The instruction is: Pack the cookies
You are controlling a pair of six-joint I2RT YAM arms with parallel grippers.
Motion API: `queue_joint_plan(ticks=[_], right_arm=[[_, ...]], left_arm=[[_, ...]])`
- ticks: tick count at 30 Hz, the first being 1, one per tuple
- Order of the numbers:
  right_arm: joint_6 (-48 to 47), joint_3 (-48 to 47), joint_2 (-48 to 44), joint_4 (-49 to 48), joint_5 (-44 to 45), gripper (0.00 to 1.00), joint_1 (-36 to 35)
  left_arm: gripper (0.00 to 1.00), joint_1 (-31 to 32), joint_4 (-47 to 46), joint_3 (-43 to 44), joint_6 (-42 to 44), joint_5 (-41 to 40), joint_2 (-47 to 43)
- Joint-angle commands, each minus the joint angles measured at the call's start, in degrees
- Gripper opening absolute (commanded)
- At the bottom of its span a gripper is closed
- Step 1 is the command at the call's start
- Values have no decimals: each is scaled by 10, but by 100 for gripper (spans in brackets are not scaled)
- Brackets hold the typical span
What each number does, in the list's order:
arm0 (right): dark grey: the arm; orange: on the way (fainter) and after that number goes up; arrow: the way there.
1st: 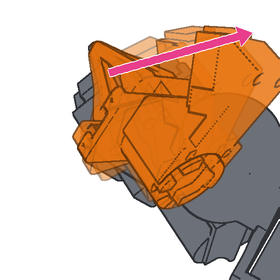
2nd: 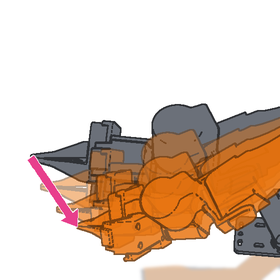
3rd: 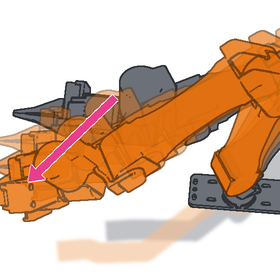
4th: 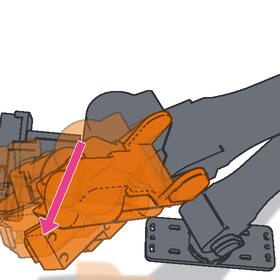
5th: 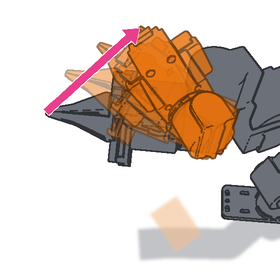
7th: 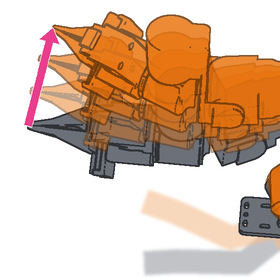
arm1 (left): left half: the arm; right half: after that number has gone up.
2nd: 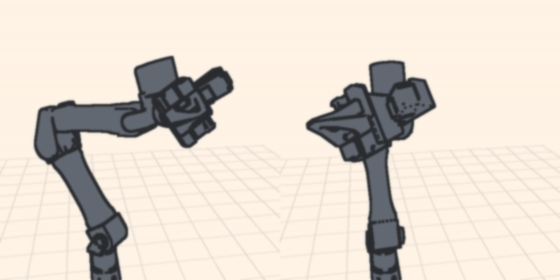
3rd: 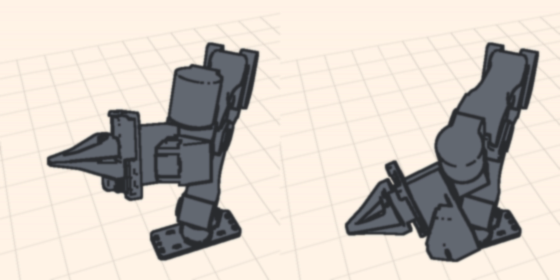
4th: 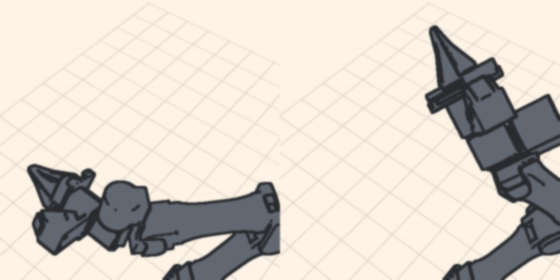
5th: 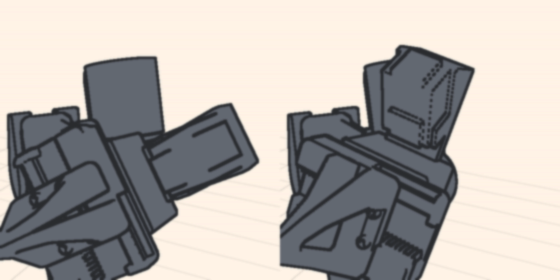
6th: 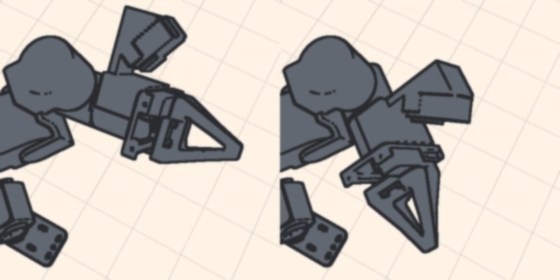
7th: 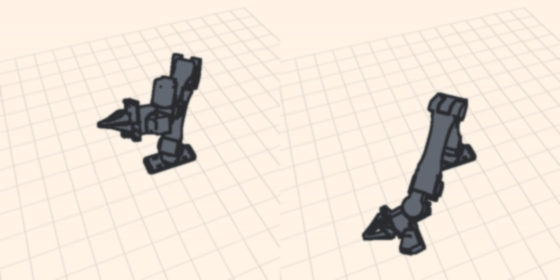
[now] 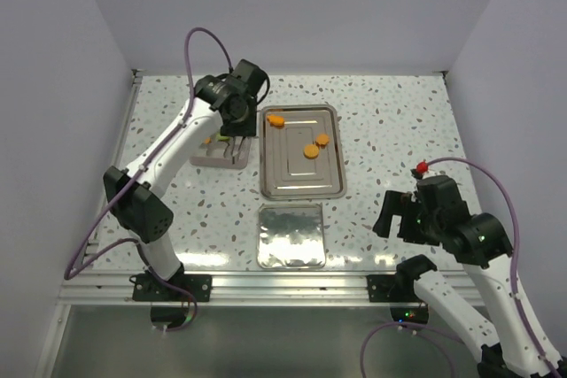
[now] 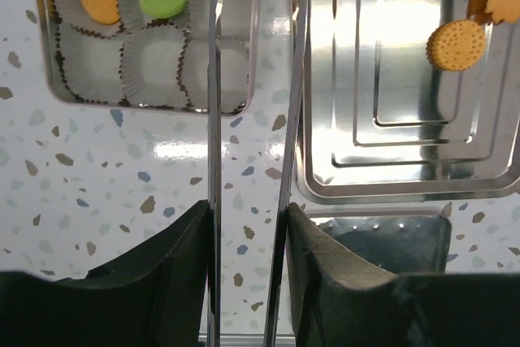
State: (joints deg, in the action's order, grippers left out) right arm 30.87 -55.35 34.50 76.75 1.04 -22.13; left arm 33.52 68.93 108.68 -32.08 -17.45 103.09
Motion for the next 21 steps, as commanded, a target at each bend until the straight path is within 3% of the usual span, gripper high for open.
queue_joint_plan(ticks=[1, 7, 21], right_arm=[[1, -5, 16, -18, -9, 98, -2], [-10, -21, 32, -28, -1, 99, -3], [-26, -30, 71, -57, 11, 99, -3]], left_arm=[[36, -20, -4, -43, 31, -7, -45], [36, -42, -20, -82, 47, -6, -43], [38, -50, -20, -75, 59, 4, 2]])
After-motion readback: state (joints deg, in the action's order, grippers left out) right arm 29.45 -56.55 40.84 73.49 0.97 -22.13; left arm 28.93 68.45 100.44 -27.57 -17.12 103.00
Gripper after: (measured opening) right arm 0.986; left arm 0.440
